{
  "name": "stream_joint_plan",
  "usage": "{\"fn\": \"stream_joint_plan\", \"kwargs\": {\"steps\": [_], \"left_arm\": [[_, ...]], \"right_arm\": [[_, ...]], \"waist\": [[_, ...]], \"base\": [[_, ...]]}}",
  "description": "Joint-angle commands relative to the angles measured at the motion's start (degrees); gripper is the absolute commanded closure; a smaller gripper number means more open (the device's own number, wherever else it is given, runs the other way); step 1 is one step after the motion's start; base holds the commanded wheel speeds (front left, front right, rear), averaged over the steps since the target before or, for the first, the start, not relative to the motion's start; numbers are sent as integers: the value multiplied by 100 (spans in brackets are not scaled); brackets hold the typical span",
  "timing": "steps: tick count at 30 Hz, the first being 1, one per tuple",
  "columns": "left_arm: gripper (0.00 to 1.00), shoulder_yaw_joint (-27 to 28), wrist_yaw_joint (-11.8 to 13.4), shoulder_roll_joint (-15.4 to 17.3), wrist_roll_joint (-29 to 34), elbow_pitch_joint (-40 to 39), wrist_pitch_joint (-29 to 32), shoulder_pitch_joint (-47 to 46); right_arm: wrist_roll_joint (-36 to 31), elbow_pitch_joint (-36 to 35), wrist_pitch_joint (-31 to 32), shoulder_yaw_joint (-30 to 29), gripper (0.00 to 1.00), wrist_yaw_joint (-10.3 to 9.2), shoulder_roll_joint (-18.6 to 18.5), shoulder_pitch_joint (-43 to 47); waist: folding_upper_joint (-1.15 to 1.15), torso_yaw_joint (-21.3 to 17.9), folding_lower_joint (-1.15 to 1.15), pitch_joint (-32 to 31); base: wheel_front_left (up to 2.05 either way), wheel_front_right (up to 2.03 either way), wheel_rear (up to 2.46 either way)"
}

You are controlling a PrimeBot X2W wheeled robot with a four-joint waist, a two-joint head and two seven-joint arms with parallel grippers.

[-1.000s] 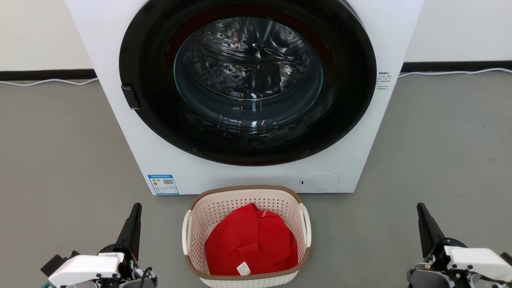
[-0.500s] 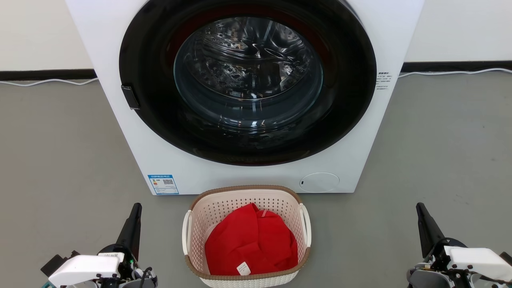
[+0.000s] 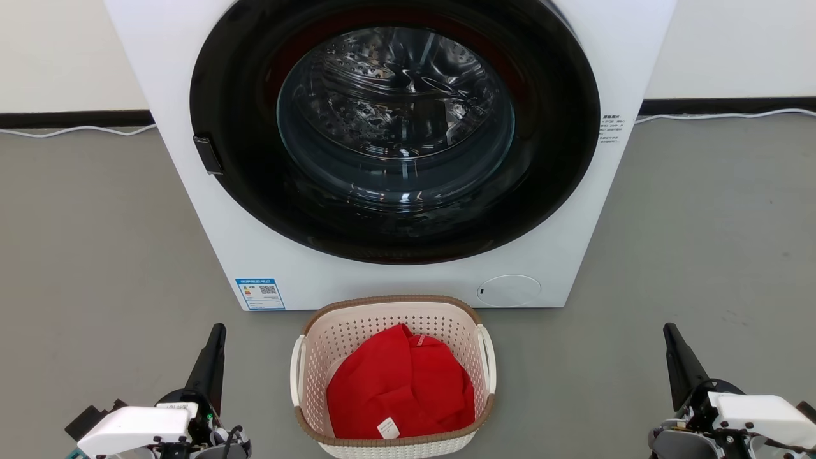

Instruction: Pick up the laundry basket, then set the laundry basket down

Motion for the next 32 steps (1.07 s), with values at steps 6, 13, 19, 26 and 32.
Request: {"fn": "stream_joint_plan", "kwargs": {"steps": [6, 13, 19, 26, 32], "left_arm": [[100, 171, -41, 75, -29, -128, 35, -292], [100, 171, -41, 75, -29, -128, 35, -292], [100, 171, -41, 75, -29, -128, 35, -292], [100, 171, -41, 75, -29, -129, 35, -292], [100, 171, -41, 75, -29, -129, 35, -292]], "right_arm": [[-1, -168, 50, 109, 100, 42, -20, -334], [-5, -168, 53, 105, 100, 42, -18, -334], [-7, -167, 55, 101, 100, 42, -15, -335], [-10, -167, 58, 98, 100, 42, -13, -335], [-12, -167, 60, 95, 100, 42, -11, -335]], "waist": [[0, 0, 0, 0], [0, 0, 0, 0], [0, 0, 0, 0], [0, 0, 0, 0], [0, 0, 0, 0]], "base": [[0, 0, 0], [0, 0, 0], [0, 0, 0], [0, 0, 0], [0, 0, 0]]}}
